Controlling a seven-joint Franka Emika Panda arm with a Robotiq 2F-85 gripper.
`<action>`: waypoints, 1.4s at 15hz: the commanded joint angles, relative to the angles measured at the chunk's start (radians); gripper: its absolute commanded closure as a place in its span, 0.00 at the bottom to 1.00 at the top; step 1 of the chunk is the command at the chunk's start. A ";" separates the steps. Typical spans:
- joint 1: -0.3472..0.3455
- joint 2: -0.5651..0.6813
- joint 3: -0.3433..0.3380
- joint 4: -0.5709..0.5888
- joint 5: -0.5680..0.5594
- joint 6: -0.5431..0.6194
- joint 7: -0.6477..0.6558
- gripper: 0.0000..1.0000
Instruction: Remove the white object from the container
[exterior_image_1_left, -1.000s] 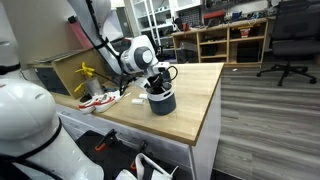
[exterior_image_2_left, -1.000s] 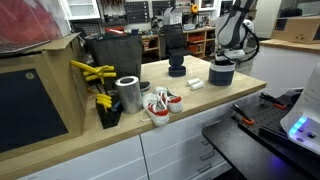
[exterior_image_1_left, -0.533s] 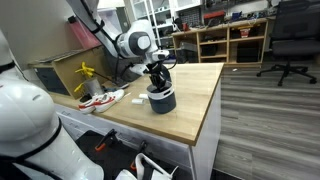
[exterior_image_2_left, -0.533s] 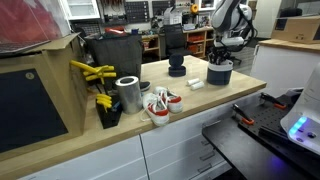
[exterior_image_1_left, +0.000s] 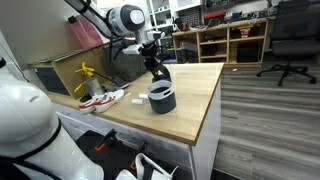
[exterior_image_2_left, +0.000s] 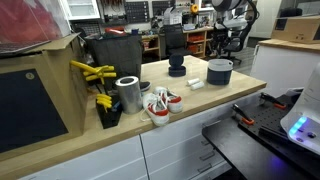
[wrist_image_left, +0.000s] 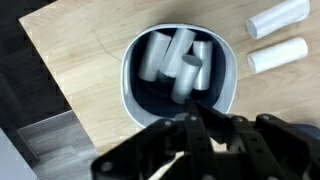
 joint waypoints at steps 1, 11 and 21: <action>-0.035 0.021 0.015 -0.021 -0.083 0.011 0.027 0.87; -0.026 0.197 -0.021 -0.088 -0.281 0.282 0.216 0.02; 0.010 0.164 -0.016 -0.071 -0.190 0.243 0.196 0.09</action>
